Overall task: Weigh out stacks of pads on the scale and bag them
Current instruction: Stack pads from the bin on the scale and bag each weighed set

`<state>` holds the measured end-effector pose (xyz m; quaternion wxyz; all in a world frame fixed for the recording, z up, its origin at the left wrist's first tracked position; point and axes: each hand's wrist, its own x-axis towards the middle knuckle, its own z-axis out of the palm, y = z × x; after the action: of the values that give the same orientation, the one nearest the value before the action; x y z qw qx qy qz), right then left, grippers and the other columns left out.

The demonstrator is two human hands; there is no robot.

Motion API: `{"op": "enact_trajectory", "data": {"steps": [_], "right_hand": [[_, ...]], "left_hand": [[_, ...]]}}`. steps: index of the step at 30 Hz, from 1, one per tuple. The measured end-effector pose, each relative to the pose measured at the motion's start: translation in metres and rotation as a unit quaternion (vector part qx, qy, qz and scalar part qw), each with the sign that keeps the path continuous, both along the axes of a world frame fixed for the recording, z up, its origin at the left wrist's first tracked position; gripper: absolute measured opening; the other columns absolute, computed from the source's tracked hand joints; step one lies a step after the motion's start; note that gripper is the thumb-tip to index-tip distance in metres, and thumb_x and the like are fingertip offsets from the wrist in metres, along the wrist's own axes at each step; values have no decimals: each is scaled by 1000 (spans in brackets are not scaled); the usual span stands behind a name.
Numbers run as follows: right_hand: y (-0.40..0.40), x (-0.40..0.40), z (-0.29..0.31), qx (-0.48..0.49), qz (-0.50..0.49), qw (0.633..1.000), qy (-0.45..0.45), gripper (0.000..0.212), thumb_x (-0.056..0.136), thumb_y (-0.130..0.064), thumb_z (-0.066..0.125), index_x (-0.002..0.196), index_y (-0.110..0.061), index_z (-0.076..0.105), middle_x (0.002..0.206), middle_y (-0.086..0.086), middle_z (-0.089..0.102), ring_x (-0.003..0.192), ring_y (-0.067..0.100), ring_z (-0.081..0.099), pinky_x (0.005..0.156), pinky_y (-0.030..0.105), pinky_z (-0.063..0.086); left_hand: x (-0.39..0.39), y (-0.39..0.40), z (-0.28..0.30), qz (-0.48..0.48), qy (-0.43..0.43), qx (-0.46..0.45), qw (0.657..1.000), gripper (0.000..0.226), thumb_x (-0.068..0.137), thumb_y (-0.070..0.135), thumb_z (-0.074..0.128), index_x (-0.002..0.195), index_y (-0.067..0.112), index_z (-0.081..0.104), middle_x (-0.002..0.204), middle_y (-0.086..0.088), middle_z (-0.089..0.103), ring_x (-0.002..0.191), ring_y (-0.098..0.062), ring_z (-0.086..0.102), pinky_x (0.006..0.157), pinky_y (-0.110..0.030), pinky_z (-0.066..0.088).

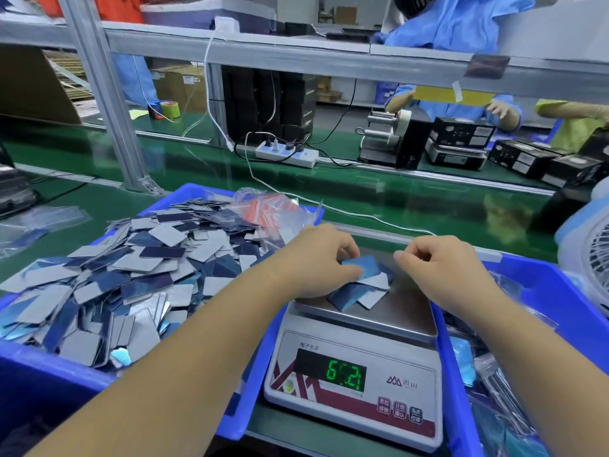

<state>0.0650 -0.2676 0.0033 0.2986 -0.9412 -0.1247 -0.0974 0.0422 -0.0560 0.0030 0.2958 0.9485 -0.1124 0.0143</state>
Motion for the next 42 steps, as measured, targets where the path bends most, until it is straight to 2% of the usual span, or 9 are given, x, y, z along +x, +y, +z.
{"op": "enact_trajectory", "data": {"steps": [2,5,12,15,20,23,26,30,42], "right_hand": [[0,0,0,-3,5,1000,1,35,89,-32,62,58,-17,60,48,-13,55,54,9,49,49,25,33],[0,-1,0,-10,8,1000,5,35,90,-33,62,59,-17,60,50,-18,55,51,5,48,48,24,32],[0,-4,-2,-8,39,999,-9,29,90,-35,64,63,-25,62,59,-25,57,61,-6,51,50,22,33],[3,-7,0,-7,67,997,-37,22,87,-33,67,66,-31,63,64,-15,59,68,-4,52,52,12,33],[7,-15,3,-26,150,987,-47,5,82,-39,71,82,-34,68,88,-15,59,74,2,53,63,16,37],[7,-16,6,-77,202,976,-29,42,73,-59,67,108,-34,68,108,-19,54,94,-3,53,79,12,41],[6,-20,7,-123,241,963,12,73,58,-78,64,124,-50,53,121,-31,40,112,-8,48,93,18,44],[4,-19,2,-171,238,955,45,107,47,-88,64,141,-46,35,129,-37,27,117,-9,43,99,22,44],[9,-20,0,-184,256,949,22,75,54,-76,68,119,-46,49,109,-28,41,99,-6,50,85,22,48]], "left_hand": [[1,3,2,-1,2,-18,1000,23,93,40,65,112,28,70,102,14,55,102,-5,53,89,-23,45],[3,10,3,23,-17,-65,997,19,94,36,65,111,30,70,92,24,55,81,17,53,66,-1,36],[1,25,-10,79,-64,-139,985,13,92,22,60,96,31,68,88,18,59,61,14,48,53,-6,35],[-5,29,-10,62,-89,-151,983,16,91,20,61,91,34,69,81,25,58,66,15,49,57,-6,35],[-12,26,-10,-25,-66,-91,993,18,90,31,65,106,38,68,106,22,55,103,10,45,86,-18,37],[-17,24,-9,-76,-33,-23,996,49,82,50,63,129,36,59,126,24,50,125,-2,36,102,-28,34],[-19,24,-10,-100,-1,60,993,81,74,68,63,146,42,40,150,24,31,136,-1,18,115,-37,22],[-19,21,-13,-120,5,98,988,93,72,71,71,150,44,30,152,27,27,135,2,15,115,-39,19],[-19,18,-6,-140,-26,58,988,66,70,48,85,129,34,58,116,22,50,113,4,43,100,-19,36]]}}
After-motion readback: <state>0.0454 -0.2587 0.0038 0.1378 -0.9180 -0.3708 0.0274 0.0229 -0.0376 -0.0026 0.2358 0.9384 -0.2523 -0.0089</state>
